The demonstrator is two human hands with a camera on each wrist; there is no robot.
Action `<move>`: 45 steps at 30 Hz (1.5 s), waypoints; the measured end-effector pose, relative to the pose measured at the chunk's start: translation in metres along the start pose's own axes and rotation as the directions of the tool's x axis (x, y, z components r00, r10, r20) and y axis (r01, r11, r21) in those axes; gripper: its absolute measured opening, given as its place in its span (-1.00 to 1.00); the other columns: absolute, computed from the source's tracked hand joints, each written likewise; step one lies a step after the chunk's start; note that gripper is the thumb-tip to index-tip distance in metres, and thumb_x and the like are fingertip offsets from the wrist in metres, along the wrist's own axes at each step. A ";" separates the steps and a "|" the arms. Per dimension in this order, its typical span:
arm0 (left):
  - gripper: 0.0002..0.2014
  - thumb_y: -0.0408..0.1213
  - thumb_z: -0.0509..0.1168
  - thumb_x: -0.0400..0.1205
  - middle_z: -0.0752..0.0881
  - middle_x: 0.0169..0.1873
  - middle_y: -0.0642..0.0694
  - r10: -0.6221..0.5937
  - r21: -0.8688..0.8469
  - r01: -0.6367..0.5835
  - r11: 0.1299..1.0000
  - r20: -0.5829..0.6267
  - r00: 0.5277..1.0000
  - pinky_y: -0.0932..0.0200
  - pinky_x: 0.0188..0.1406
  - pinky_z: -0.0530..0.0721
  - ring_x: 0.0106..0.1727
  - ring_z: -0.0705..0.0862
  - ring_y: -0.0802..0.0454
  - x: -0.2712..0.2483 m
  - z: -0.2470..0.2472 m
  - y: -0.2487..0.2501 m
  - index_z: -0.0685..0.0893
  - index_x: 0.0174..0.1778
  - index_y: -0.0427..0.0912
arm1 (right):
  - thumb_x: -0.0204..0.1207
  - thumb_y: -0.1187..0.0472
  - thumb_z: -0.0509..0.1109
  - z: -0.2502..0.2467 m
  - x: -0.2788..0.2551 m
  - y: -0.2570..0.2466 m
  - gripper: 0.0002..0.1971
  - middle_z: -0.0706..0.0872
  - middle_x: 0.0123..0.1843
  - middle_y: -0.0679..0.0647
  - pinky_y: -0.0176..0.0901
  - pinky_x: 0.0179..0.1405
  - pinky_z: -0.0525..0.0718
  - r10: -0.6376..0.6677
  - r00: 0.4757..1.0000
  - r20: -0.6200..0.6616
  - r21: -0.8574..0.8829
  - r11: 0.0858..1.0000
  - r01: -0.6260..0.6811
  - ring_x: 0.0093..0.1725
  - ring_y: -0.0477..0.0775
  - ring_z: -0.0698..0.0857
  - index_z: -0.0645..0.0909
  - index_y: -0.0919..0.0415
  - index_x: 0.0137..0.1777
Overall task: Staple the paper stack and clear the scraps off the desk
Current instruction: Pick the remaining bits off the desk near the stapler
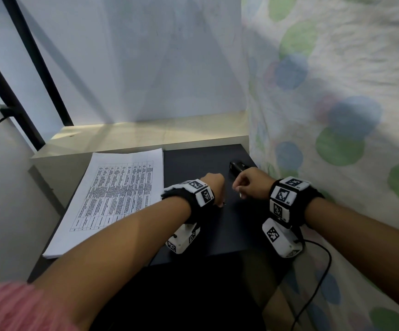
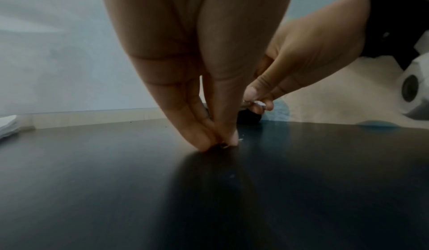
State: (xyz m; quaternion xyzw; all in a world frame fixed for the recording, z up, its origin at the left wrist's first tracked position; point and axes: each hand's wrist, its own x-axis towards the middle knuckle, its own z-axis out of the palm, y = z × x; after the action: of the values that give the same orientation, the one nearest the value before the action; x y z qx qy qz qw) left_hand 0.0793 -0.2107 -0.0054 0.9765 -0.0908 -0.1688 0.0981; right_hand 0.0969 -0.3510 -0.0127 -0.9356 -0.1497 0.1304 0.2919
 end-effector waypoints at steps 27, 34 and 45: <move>-0.71 -0.27 0.28 0.61 0.71 0.18 -0.33 0.030 0.136 -0.032 0.990 0.013 0.999 -0.03 0.18 0.63 0.20 0.69 -0.28 -0.012 -0.012 -0.007 0.66 0.15 -0.39 | 0.52 0.31 0.35 0.002 -0.007 0.006 -0.71 0.68 -0.47 -0.03 -0.08 0.12 0.69 0.006 1.000 -0.029 0.040 0.999 -0.005 -0.42 -0.16 0.67 0.56 -0.03 -0.39; -0.67 -0.29 0.31 0.60 0.70 0.22 -0.31 0.016 0.141 -0.024 0.990 0.058 0.998 0.00 0.15 0.65 0.22 0.69 -0.26 -0.012 0.004 0.001 0.65 0.25 -0.35 | 0.52 0.30 0.34 0.004 -0.009 0.002 -0.72 0.68 -0.46 -0.03 -0.13 0.09 0.67 -0.014 1.000 -0.026 0.018 1.000 0.015 -0.45 -0.21 0.65 0.56 -0.04 -0.37; -0.58 -0.20 0.50 0.46 0.75 0.12 -0.28 -0.125 0.007 0.126 0.992 -0.024 0.992 0.00 0.09 0.74 0.12 0.76 -0.22 -0.004 0.005 -0.002 0.63 0.16 -0.33 | 0.52 0.33 0.35 0.005 -0.010 -0.001 -0.73 0.65 -0.47 -0.04 -0.22 -0.03 0.63 -0.021 0.999 -0.035 0.005 1.000 0.021 -0.44 -0.18 0.64 0.56 0.01 -0.37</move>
State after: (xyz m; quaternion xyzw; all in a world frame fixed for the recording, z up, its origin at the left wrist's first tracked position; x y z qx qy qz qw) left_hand 0.0742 -0.2089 -0.0094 0.9826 -0.0288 -0.1630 0.0840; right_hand 0.0864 -0.3512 -0.0141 -0.9353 -0.1541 0.1115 0.2984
